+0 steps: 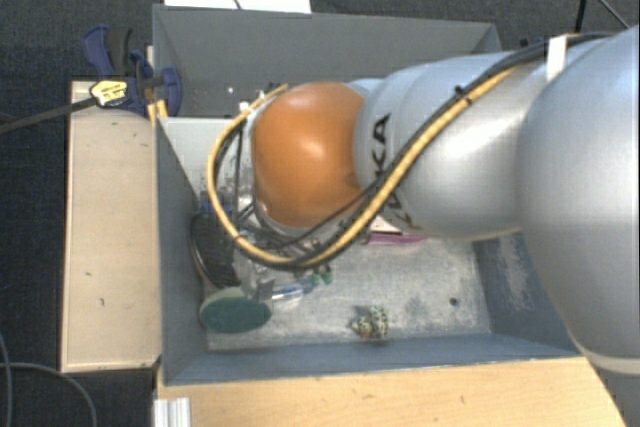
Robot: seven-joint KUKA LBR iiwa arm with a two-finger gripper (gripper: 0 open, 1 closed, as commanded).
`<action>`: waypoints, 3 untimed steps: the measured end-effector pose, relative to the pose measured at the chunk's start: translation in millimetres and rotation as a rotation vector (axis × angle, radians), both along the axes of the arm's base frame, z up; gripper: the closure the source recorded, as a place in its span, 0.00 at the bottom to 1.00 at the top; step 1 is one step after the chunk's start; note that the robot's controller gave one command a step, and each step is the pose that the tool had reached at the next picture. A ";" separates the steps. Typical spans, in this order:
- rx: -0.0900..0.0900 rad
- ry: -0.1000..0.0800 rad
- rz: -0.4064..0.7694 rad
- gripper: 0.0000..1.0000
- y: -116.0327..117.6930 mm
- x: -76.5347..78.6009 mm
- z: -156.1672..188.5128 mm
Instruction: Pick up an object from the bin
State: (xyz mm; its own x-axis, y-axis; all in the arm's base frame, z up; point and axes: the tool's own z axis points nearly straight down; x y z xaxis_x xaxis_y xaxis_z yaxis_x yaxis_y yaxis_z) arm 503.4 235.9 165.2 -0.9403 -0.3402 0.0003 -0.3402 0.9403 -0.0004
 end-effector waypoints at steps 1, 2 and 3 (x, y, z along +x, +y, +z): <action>0.000 0.002 -0.005 0.00 0.1 0.0 -1.4; 0.008 -0.013 0.146 0.00 -13.1 -18.8 -92.8; 0.008 -0.013 0.138 1.00 -12.6 -18.4 -90.4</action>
Offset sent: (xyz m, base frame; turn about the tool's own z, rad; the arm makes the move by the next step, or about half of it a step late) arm 0.0000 0.0000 0.0000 0.0000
